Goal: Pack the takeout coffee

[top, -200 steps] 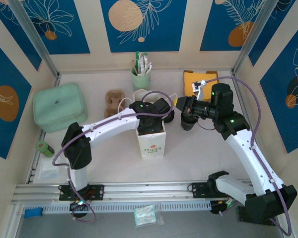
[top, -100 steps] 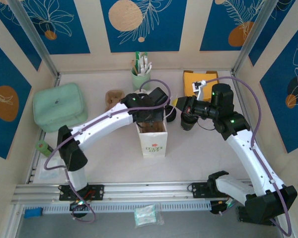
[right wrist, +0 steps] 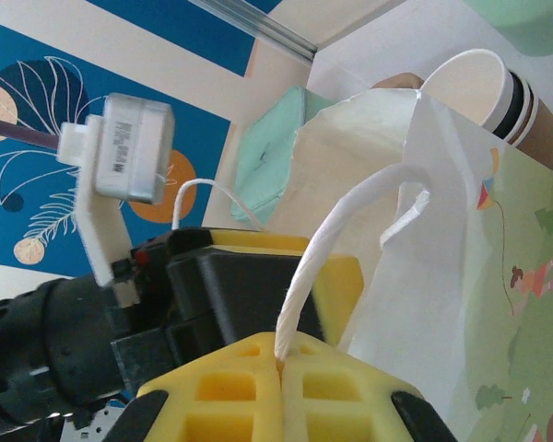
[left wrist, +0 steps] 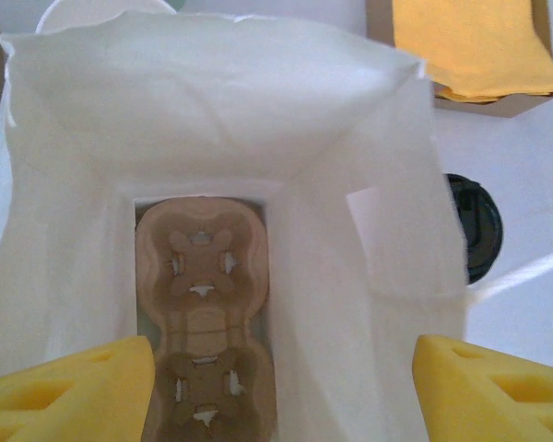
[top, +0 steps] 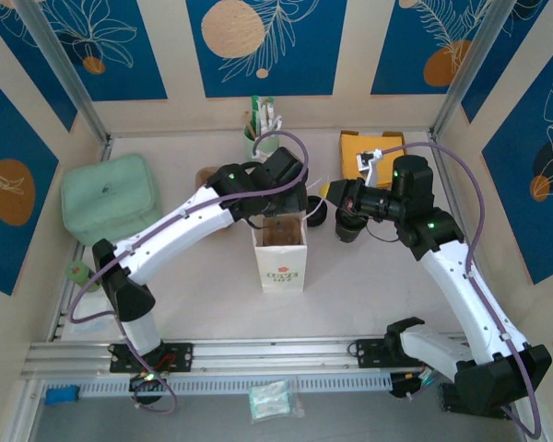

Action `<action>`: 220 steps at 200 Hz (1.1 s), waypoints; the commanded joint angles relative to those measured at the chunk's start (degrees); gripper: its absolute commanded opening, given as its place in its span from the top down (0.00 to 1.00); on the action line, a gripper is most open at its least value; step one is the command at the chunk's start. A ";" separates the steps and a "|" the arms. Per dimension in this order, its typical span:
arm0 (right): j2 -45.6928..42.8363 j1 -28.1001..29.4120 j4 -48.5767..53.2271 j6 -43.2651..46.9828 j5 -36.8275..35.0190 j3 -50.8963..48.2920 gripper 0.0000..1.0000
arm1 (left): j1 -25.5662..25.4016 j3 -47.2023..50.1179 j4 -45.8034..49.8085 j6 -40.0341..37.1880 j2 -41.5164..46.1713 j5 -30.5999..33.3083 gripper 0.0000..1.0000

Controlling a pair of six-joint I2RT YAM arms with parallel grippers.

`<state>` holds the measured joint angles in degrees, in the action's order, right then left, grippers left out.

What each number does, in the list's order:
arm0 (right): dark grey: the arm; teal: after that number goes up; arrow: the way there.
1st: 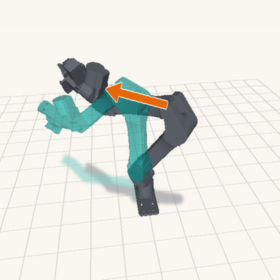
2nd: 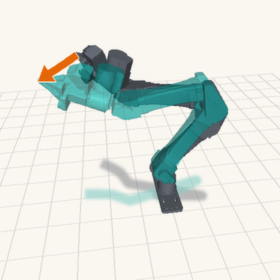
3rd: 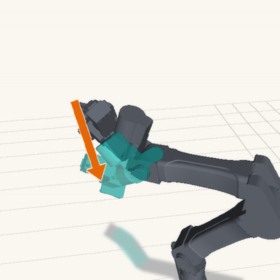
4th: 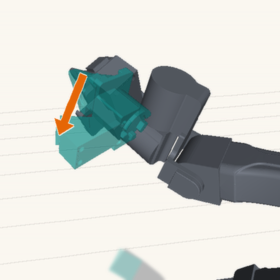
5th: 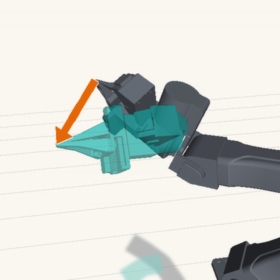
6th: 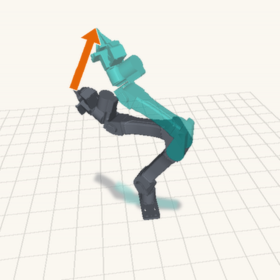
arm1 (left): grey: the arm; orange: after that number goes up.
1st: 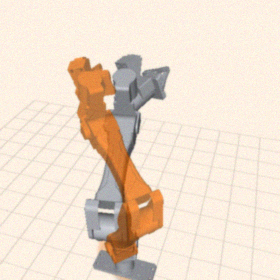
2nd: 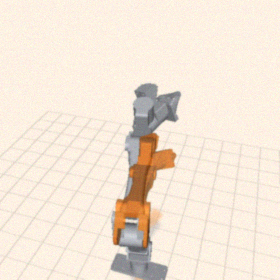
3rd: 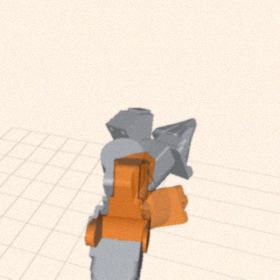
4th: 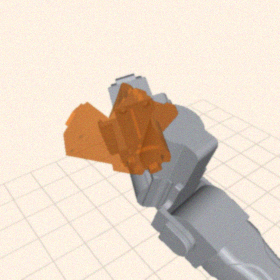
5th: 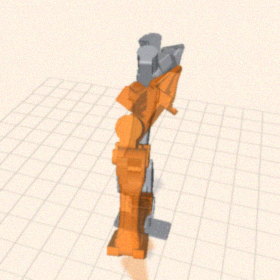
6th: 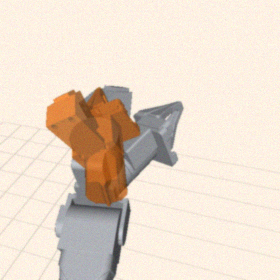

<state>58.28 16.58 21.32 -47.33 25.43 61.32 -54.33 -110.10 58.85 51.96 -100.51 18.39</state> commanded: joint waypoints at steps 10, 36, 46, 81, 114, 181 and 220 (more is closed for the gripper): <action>-0.74 0.41 0.74 1.05 -0.76 -0.94 1.00 | 0.16 -4.38 4.65 -2.21 -0.86 -1.21 0.27; -0.72 0.62 0.91 1.06 -0.97 -0.94 1.00 | -0.09 -6.91 7.70 -3.16 -1.62 -0.90 0.26; -0.74 0.69 1.04 1.05 -1.06 -0.85 1.00 | -0.17 -7.16 8.41 -3.29 -1.54 -1.00 0.26; -0.72 0.84 0.91 1.01 -1.26 -0.85 1.00 | -0.26 -8.04 10.71 -3.97 -1.50 -1.68 0.26; -0.70 1.03 0.90 1.01 -1.35 -0.87 1.00 | -0.60 -8.83 11.78 -4.45 -1.27 -2.57 0.25; -0.97 1.09 1.45 1.21 -1.74 -0.68 1.00 | -1.96 -11.67 13.79 -5.53 -2.26 -3.45 0.25; -1.03 1.07 1.53 1.10 -1.79 -0.85 1.00 | -2.87 -13.64 14.25 -5.66 -2.62 -4.25 0.25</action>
<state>58.28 17.23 21.98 -46.94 23.94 61.21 -56.25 -121.19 71.16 47.42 -102.10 15.35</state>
